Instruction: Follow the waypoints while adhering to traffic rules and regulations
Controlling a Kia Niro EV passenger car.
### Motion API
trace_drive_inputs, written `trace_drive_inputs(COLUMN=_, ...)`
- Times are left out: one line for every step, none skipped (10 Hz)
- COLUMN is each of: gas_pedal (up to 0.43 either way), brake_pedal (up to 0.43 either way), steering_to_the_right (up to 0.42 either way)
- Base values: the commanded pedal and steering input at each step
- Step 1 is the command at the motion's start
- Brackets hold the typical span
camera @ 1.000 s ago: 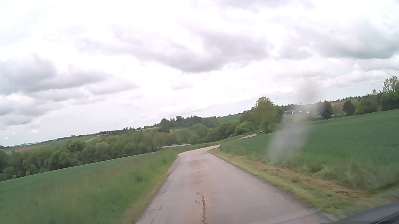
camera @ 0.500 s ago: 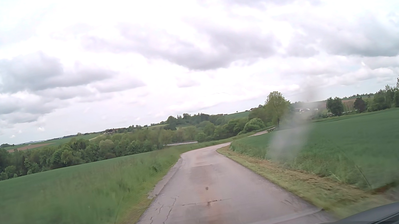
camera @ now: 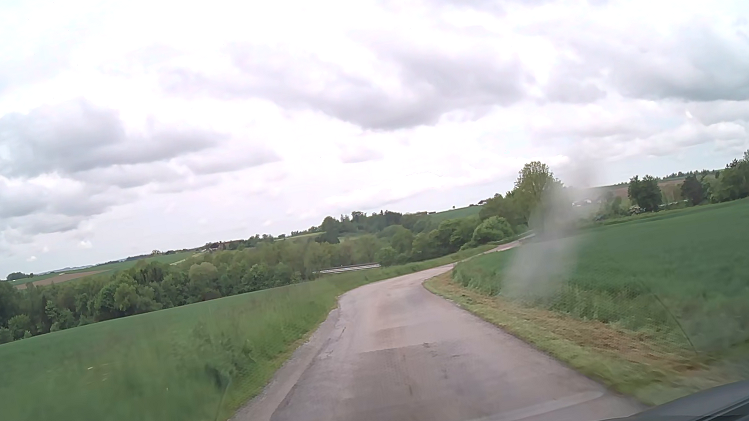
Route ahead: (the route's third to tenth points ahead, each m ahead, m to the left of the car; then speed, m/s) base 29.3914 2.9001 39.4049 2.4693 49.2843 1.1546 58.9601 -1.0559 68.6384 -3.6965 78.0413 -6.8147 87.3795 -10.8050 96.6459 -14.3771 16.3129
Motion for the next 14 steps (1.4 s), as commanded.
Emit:
trace_drive_inputs(gas_pedal=0.059, brake_pedal=0.0, steering_to_the_right=-0.001)
trace_drive_inputs(gas_pedal=0.02, brake_pedal=0.0, steering_to_the_right=0.001)
trace_drive_inputs(gas_pedal=0.0, brake_pedal=0.0, steering_to_the_right=0.002)
trace_drive_inputs(gas_pedal=0.0, brake_pedal=0.0, steering_to_the_right=0.002)
trace_drive_inputs(gas_pedal=0.0, brake_pedal=0.0, steering_to_the_right=0.003)
trace_drive_inputs(gas_pedal=0.0, brake_pedal=0.0, steering_to_the_right=0.004)
trace_drive_inputs(gas_pedal=0.0, brake_pedal=0.0, steering_to_the_right=0.005)
trace_drive_inputs(gas_pedal=0.0, brake_pedal=0.0, steering_to_the_right=0.007)
trace_drive_inputs(gas_pedal=0.0, brake_pedal=0.0, steering_to_the_right=0.01)
trace_drive_inputs(gas_pedal=0.0, brake_pedal=0.0, steering_to_the_right=0.012)
trace_drive_inputs(gas_pedal=0.0, brake_pedal=0.0, steering_to_the_right=0.012)
trace_drive_inputs(gas_pedal=0.0, brake_pedal=0.0, steering_to_the_right=0.012)
trace_drive_inputs(gas_pedal=0.0, brake_pedal=0.0, steering_to_the_right=0.012)
trace_drive_inputs(gas_pedal=0.0, brake_pedal=0.0, steering_to_the_right=0.012)
